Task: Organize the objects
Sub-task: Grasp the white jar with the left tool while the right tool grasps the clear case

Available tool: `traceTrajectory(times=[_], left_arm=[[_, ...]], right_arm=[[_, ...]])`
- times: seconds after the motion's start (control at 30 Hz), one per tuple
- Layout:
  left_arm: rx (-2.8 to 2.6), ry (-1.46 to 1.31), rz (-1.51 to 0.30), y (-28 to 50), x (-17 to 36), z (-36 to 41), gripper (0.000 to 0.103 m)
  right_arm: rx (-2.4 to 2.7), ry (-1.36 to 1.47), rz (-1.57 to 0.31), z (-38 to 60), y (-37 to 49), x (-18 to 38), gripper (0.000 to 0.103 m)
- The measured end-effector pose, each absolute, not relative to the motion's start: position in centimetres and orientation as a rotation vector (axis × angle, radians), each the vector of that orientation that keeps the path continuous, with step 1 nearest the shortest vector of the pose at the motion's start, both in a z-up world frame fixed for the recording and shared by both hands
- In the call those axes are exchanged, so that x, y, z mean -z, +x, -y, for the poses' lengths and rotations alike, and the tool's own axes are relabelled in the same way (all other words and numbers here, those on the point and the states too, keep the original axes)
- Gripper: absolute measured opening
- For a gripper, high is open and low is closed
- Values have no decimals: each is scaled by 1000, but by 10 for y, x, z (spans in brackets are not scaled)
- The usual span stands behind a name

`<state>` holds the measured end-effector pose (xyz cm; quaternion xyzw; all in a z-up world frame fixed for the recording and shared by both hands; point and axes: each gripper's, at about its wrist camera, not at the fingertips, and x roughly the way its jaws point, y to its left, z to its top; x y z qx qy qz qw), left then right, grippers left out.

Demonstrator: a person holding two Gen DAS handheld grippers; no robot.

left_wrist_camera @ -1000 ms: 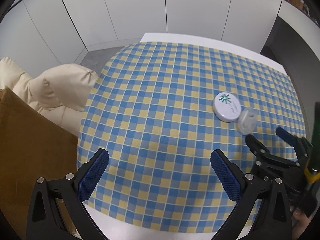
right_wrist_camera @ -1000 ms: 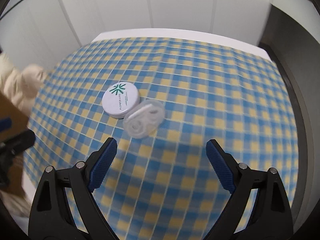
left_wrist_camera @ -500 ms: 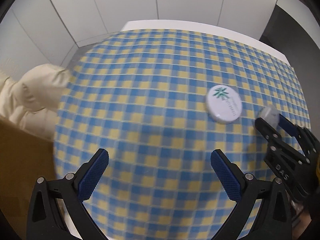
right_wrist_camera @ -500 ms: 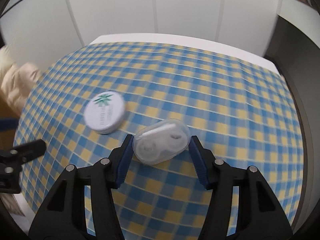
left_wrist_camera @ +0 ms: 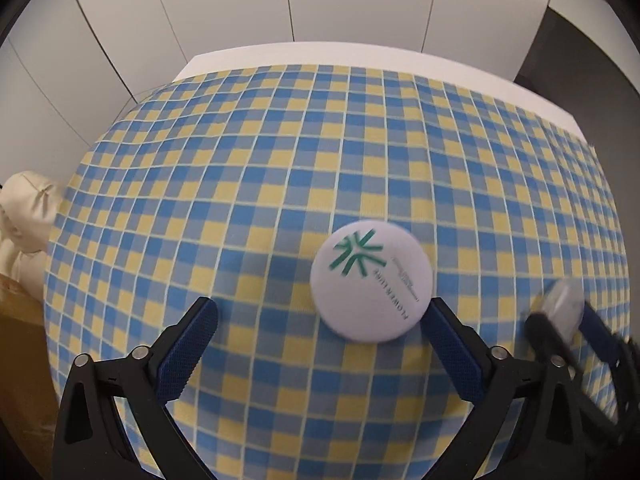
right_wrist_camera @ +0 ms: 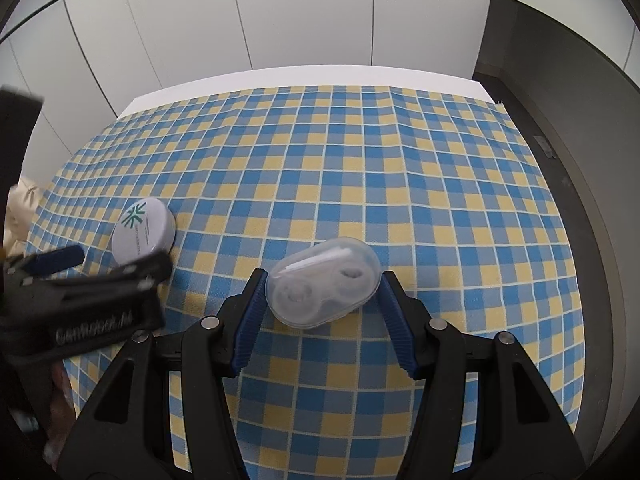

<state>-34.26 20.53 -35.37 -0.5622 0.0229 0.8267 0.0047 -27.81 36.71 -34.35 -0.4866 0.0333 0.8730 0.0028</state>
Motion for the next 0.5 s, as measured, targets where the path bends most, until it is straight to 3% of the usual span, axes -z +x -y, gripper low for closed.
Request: traceTrajectory(times=[0.13,0.5], left_arm=[[-2619,-1695,-42,-346,345,-204,57],[-2631,-1734,-42,-357,338,-198,56]], right_arm=[[-2734,-1526,-127,-355,-284,345,58],[-2728,-1527,-128,-347,-286,346,58]])
